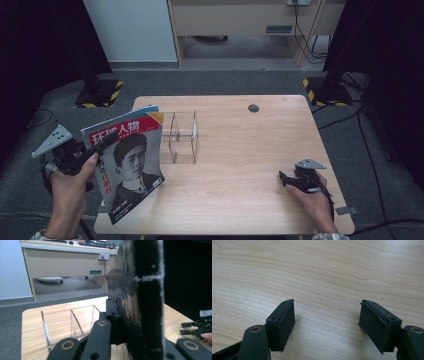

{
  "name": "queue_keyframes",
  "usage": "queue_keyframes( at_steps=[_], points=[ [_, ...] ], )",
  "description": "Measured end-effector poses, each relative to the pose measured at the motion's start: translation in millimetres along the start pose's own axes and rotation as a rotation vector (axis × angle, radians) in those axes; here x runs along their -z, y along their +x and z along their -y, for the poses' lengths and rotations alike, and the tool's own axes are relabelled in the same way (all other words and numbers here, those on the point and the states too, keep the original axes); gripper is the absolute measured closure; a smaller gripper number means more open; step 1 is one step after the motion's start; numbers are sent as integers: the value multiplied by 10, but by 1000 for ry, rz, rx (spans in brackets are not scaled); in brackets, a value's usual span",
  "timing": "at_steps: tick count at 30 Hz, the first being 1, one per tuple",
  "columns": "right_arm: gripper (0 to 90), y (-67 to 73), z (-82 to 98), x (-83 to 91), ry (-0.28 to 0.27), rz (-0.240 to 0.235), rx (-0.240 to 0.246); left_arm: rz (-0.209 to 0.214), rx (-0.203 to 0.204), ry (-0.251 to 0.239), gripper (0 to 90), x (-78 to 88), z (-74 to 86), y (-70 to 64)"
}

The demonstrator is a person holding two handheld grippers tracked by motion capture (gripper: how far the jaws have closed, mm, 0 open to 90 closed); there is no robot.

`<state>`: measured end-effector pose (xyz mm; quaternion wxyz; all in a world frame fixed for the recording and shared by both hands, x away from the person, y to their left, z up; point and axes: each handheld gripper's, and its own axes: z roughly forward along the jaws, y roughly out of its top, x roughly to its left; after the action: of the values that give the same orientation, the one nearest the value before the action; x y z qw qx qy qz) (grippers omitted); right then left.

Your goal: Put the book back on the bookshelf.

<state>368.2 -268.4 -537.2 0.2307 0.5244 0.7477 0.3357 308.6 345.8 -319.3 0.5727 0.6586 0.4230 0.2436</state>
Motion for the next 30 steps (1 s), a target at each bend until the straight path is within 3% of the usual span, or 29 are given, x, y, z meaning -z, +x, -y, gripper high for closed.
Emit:
queue_keyframes(
  at_steps=[30],
  points=[
    [287, 0, 0, 0, -1, 0, 1, -69, 27, -37, 866, 286, -11, 234]
  ],
)
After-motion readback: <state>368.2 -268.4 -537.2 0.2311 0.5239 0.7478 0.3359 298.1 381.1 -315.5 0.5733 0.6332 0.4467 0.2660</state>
